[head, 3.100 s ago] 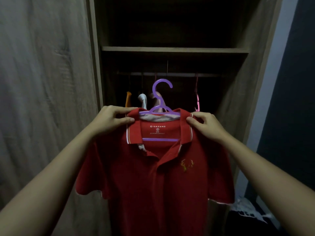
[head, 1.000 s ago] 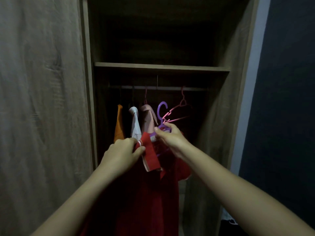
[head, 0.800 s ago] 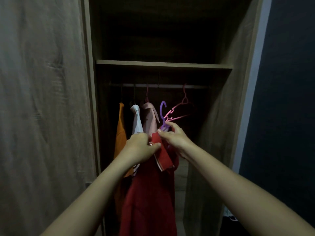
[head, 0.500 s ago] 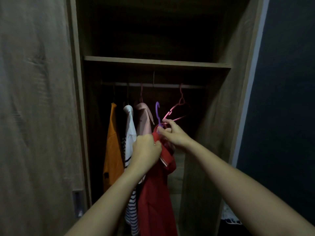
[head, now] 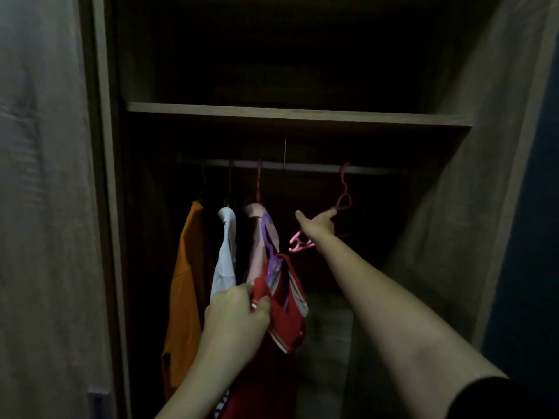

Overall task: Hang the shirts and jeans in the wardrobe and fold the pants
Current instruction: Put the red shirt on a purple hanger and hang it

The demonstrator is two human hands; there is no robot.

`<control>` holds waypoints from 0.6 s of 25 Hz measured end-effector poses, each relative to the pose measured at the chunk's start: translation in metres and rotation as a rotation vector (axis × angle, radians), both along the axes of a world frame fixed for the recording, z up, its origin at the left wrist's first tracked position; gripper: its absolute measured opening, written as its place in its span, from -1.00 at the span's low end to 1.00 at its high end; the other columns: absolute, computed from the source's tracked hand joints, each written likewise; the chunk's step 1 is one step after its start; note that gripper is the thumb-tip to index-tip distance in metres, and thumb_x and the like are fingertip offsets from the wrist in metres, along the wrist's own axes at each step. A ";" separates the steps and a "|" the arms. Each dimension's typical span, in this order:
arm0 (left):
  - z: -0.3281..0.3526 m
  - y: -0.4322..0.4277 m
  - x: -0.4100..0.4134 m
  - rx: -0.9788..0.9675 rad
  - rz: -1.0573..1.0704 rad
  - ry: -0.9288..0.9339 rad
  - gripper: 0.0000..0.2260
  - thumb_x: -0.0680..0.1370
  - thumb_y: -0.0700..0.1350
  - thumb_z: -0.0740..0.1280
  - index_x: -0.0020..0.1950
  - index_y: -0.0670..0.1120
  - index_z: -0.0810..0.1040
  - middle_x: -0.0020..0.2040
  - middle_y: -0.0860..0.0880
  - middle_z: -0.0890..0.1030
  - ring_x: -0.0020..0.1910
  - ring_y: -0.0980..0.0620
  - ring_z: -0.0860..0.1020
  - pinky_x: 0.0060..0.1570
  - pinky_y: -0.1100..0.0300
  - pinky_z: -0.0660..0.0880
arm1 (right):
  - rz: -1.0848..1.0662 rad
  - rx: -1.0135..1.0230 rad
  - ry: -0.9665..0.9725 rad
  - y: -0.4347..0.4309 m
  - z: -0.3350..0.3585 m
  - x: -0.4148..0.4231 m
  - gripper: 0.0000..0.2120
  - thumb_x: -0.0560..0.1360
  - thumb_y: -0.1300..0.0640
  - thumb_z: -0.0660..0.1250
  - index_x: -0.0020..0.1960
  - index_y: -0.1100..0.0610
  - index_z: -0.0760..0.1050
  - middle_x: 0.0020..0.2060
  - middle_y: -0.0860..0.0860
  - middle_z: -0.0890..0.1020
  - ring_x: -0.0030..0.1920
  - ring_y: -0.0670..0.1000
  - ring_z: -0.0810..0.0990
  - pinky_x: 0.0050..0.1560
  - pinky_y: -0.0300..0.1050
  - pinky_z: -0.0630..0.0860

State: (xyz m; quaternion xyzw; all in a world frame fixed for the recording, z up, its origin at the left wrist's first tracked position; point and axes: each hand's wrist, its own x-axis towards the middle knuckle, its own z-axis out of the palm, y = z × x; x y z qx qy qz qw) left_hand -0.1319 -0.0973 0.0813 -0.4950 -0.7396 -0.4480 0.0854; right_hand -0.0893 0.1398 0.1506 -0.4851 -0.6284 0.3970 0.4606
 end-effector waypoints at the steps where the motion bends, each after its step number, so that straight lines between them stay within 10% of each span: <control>1: 0.002 0.007 0.000 -0.001 0.007 -0.001 -0.79 0.54 -0.03 0.26 -0.24 -0.08 0.53 -0.33 0.01 0.56 -0.27 0.05 0.53 -0.31 0.20 0.35 | 0.001 -0.007 0.006 0.002 0.000 -0.004 -0.19 0.48 0.07 0.35 0.49 0.20 -0.12 0.30 0.23 0.44 0.30 0.23 0.44 0.20 -0.01 0.44; 7: 0.010 0.064 0.001 -0.028 0.065 -0.034 -0.66 0.50 -0.09 0.29 -0.43 -0.14 0.29 -0.47 -0.04 0.37 -0.45 0.03 0.38 -0.44 0.21 0.16 | -0.143 0.084 -0.054 0.007 -0.006 0.006 -0.44 0.50 0.27 0.22 0.45 0.22 0.11 0.30 0.22 0.44 0.23 0.24 0.50 0.11 0.02 0.49; 15: 0.090 0.137 0.032 0.013 0.061 -0.026 -0.77 0.52 -0.13 0.24 -0.04 -0.29 0.55 0.01 -0.30 0.60 0.07 -0.31 0.52 -0.09 0.06 0.40 | -0.060 0.220 -0.434 0.029 0.005 0.090 -0.53 0.53 0.20 0.13 0.44 0.10 0.25 0.30 0.16 0.45 0.25 0.20 0.47 0.23 0.00 0.44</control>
